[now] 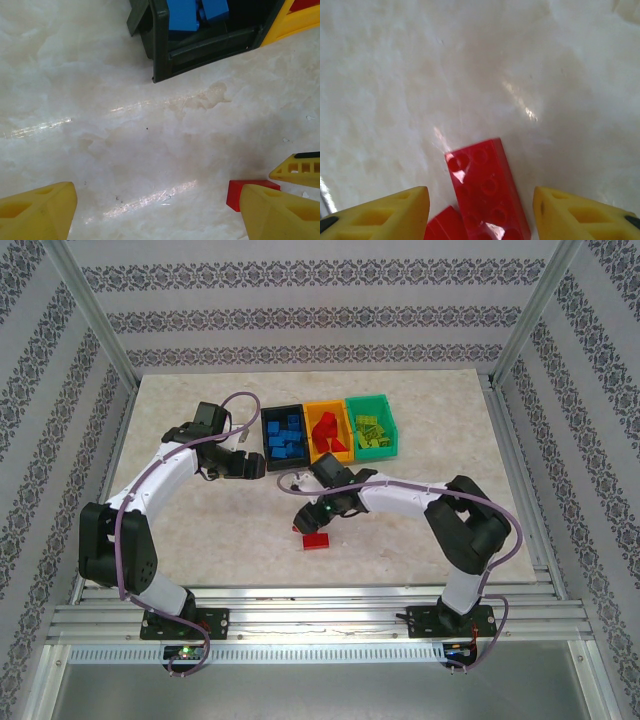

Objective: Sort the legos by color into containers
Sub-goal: Pick up the lego from the bottom-center of the table.

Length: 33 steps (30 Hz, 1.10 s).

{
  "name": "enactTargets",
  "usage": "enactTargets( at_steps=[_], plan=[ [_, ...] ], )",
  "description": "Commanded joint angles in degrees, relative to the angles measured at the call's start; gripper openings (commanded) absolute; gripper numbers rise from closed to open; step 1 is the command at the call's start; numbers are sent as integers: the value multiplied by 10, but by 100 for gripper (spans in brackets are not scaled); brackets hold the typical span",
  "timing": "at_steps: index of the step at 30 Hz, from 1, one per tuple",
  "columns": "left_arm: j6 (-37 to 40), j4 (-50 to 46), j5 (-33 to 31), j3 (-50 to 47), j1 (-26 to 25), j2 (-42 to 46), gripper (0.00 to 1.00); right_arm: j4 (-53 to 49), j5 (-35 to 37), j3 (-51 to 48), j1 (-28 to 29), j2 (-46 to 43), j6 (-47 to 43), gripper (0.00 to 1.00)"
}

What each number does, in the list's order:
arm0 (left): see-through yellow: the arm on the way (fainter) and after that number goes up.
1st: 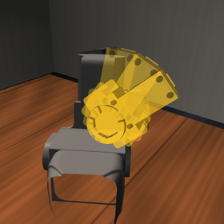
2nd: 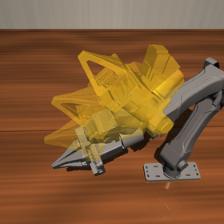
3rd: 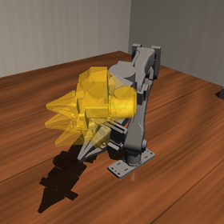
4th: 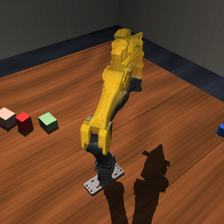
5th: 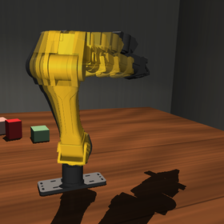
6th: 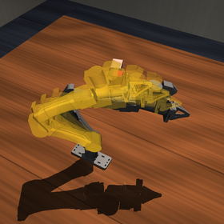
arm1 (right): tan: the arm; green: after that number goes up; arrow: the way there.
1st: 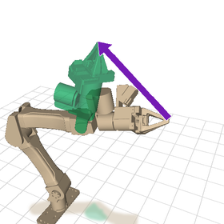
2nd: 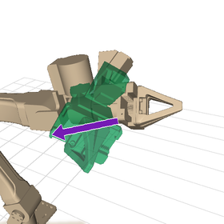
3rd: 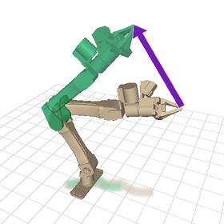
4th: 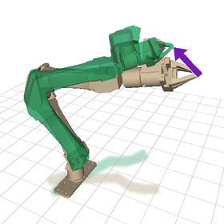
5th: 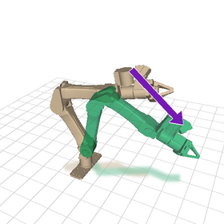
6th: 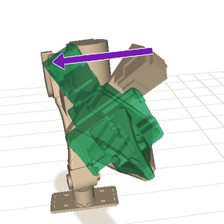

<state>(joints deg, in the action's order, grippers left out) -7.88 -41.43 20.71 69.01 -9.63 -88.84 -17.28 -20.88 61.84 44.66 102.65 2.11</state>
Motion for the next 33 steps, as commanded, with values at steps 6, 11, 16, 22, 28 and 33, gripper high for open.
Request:
enactTargets(
  at_steps=[6,11,16,22,28,33],
  plan=[
    [12,-16,-4,17,7,-5,85,-61,85,30,32,11,-51,58],
    [12,-17,-5,18,7,-4,85,-61,82,39,43,20,-52,58],
    [13,-17,-7,17,7,-2,85,-64,92,49,52,34,-52,58],
    [13,-17,-5,17,7,-2,85,-57,98,59,61,52,-52,58],
    [12,-17,-5,17,7,-1,85,-62,115,66,64,71,-59,58],
    [14,-17,-5,18,7,-2,85,-64,119,65,64,74,-62,49]
  ],
)
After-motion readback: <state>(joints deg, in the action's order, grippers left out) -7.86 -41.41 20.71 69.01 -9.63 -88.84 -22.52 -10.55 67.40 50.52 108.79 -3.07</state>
